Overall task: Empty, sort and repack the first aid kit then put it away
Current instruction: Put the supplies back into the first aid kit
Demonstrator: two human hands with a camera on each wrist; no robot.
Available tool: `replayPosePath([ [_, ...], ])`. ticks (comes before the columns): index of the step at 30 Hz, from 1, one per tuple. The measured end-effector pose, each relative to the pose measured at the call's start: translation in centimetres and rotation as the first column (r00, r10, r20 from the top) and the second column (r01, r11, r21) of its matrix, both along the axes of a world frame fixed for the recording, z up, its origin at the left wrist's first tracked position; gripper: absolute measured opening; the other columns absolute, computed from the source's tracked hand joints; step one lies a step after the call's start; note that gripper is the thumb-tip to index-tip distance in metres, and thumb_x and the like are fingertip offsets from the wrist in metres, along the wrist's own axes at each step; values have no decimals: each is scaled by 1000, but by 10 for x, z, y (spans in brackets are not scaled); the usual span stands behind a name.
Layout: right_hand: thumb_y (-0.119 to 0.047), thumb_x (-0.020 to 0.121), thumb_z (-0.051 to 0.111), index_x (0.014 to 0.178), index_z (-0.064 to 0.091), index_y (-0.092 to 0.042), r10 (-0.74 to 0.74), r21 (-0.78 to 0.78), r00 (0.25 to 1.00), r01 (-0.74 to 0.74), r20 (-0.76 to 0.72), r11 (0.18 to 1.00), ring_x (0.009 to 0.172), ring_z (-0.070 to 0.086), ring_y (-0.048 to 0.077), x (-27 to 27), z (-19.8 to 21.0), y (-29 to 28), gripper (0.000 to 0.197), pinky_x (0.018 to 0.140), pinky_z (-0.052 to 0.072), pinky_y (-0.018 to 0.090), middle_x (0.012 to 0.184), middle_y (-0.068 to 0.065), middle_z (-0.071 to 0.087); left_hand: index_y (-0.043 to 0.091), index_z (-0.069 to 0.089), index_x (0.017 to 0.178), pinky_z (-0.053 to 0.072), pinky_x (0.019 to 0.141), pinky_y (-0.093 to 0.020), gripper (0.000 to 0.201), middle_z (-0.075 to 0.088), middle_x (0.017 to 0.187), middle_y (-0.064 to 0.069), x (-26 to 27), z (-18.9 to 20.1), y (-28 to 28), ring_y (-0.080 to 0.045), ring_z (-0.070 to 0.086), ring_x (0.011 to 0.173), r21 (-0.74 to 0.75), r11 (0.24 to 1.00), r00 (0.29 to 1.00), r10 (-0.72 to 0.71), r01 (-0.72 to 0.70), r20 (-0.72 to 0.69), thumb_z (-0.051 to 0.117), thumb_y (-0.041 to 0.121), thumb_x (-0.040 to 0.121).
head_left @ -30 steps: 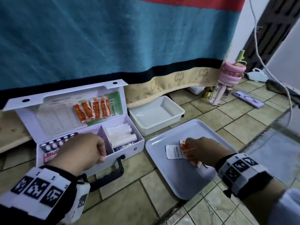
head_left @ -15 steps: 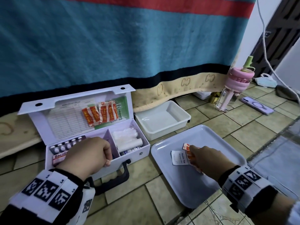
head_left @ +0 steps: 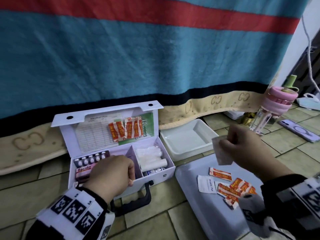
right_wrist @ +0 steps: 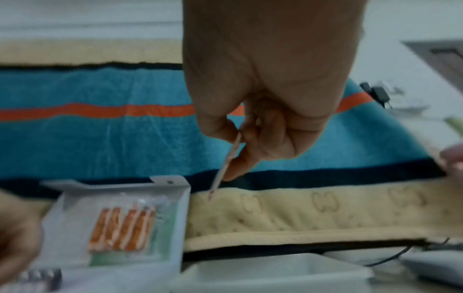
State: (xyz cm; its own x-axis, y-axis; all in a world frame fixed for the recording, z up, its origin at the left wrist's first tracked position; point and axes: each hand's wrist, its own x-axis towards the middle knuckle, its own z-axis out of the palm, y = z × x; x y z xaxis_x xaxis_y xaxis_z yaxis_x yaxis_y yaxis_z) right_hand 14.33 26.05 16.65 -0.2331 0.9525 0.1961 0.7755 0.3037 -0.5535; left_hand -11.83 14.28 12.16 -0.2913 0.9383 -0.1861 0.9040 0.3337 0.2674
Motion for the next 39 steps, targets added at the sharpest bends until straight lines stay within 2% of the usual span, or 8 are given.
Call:
replayPosePath([
  [8, 9, 84, 42, 61, 30, -11, 109, -373, 795, -395, -597, 840, 33, 37, 16, -80, -19, 3, 33, 36, 23, 20, 75, 20, 70, 27, 59, 67, 35, 54, -17, 21, 59, 61, 14, -2, -3, -1, 7, 50, 62, 25, 1000, 1000, -8, 8, 15, 64, 13, 81],
  [12, 6, 87, 48, 58, 36, -9, 183, -372, 791, -460, -584, 806, 34, 36, 16, -114, -25, 8, 34, 38, 32, 22, 51, 19, 47, 25, 67, 73, 40, 63, -19, 23, 69, 70, 11, -2, -2, -3, -1, 61, 75, 28, 1000, 1000, -4, 4, 4, 55, 6, 80],
  [15, 8, 86, 48, 55, 35, -11, 152, -392, 736, -510, -660, 766, 38, 37, 19, -135, -31, 14, 39, 37, 32, 22, 71, 32, 63, 22, 69, 77, 32, 52, -13, 17, 74, 80, 8, -3, -5, -1, 1, 54, 65, 26, 1000, 1000, 17, -18, 10, 61, 8, 78],
  [19, 9, 87, 48, 59, 34, -11, 97, -380, 675, -521, -731, 764, 40, 33, 18, -151, -36, 21, 37, 38, 28, 21, 40, 6, 48, 20, 70, 80, 35, 56, -17, 15, 74, 83, 7, -4, -7, 0, -2, 62, 76, 18, 1000, 1000, 13, -14, 16, 62, 8, 78],
  [26, 16, 79, 61, 73, 37, -14, 81, -397, 584, -640, -808, 658, 31, 34, 14, -168, -36, 30, 39, 37, 28, 21, 41, 0, 36, 20, 69, 81, 36, 63, -19, 10, 69, 67, 10, -6, -11, 0, 2, 54, 68, 46, 999, 1000, 11, -12, 20, 66, 11, 77],
  [30, 12, 84, 56, 91, 54, -6, 148, -461, 644, -670, -750, 582, 34, 30, 10, -171, -33, 33, 20, 38, 23, 18, 43, -2, 40, 20, 70, 81, 42, 67, -19, 10, 60, 58, 12, -6, -10, 0, 0, 59, 72, 50, 999, 1000, 3, -4, 26, 66, 12, 76],
  [36, 5, 91, 47, 86, 50, -8, 57, -332, 456, -722, -888, 607, 46, 46, 15, -178, -6, 39, 14, 42, 42, 20, 66, 13, 49, 20, 69, 83, 49, 79, -24, 13, 61, 67, 12, -7, -7, 1, -5, 65, 87, 26, 1000, 999, -5, 4, 46, 65, 11, 76],
  [39, 8, 86, 55, 83, 49, -13, 170, -272, 555, -623, -814, 733, 39, 36, 8, -181, 6, 49, 22, 36, 29, 15, 62, 6, 45, 20, 69, 85, 50, 81, -25, 15, 59, 67, 12, -7, -6, 1, -7, 65, 89, 22, 1000, 999, -1, 0, 49, 64, 10, 75],
])
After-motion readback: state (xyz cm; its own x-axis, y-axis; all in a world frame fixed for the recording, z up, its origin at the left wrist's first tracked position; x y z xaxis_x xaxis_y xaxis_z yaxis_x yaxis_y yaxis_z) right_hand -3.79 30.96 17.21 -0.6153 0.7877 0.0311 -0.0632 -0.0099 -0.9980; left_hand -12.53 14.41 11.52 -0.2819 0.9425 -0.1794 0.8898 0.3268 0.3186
